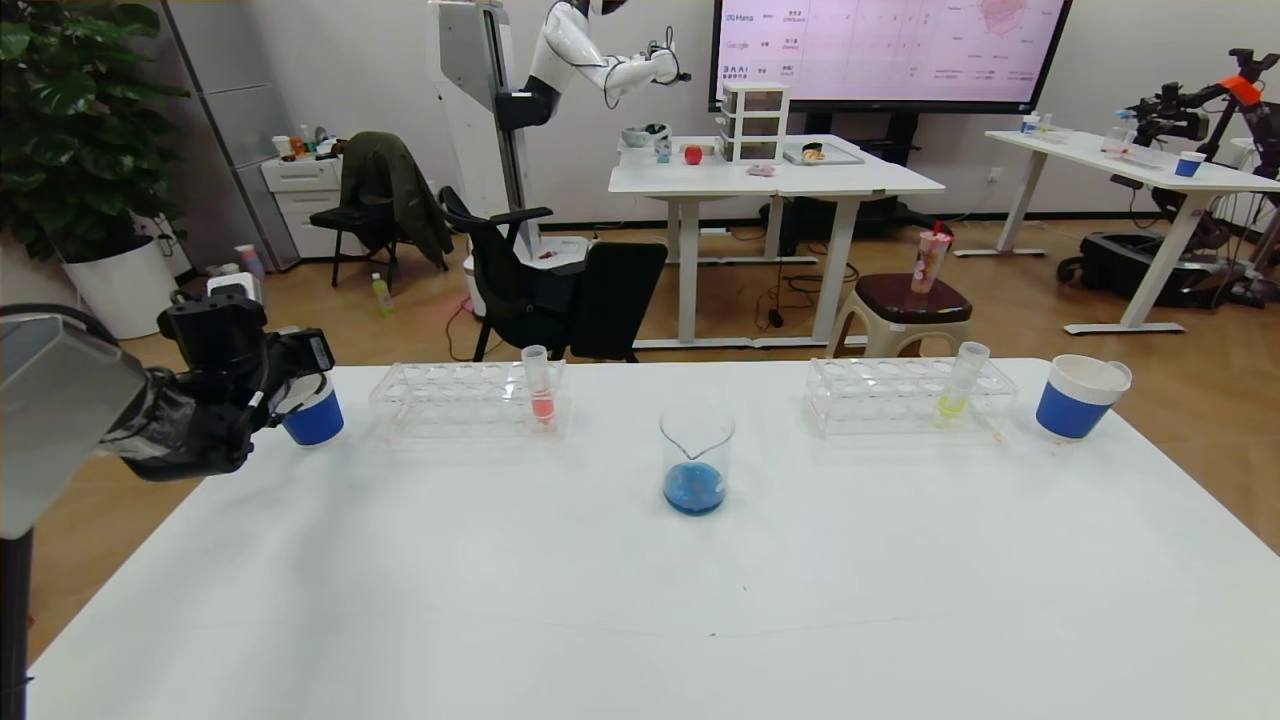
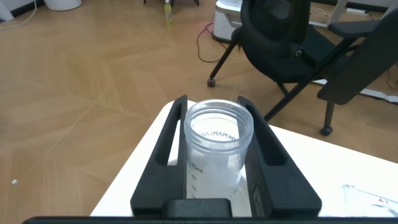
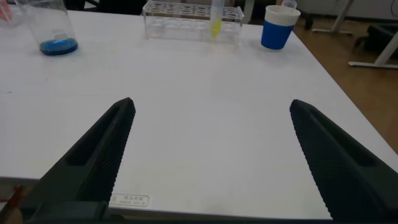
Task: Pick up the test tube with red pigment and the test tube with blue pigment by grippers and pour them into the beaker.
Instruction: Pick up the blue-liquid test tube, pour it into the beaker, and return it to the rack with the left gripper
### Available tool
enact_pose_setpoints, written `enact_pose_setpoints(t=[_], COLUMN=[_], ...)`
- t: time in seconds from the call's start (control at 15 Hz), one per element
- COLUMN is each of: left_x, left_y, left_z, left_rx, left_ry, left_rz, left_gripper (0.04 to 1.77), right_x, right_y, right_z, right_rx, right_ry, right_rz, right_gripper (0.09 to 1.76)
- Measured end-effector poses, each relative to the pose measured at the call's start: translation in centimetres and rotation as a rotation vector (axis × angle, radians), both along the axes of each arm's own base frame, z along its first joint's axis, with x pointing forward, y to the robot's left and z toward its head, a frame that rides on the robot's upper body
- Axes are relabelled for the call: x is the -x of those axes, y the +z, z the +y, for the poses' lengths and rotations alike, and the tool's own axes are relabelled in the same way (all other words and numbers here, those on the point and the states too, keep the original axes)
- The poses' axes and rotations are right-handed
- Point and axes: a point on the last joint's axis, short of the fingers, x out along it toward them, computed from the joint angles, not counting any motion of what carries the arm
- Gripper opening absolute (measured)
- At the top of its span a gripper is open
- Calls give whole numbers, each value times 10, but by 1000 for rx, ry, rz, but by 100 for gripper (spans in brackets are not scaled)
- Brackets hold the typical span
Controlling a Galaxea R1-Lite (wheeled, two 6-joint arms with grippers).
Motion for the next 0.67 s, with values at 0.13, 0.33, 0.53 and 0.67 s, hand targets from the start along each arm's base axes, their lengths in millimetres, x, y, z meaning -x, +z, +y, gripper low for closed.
enact_pose_setpoints(t=[0.13, 0.33, 0.53, 0.67], left_x=[0, 0, 2, 1], left_y=[0, 0, 7, 25], left_z=[0, 0, -3, -22], left_rx=[-3, -5, -7, -13], left_ry=[2, 5, -1, -41], left_rz=[-2, -1, -13, -50], left_gripper=[91, 172, 174, 174], right_x=[0, 0, 0, 0], right_y=[0, 0, 0, 0], right_z=[0, 0, 0, 0], right_rx=[0, 0, 0, 0], right_ry=[0, 0, 0, 0], right_rz=[0, 0, 0, 0], right_gripper=[174, 174, 174, 174])
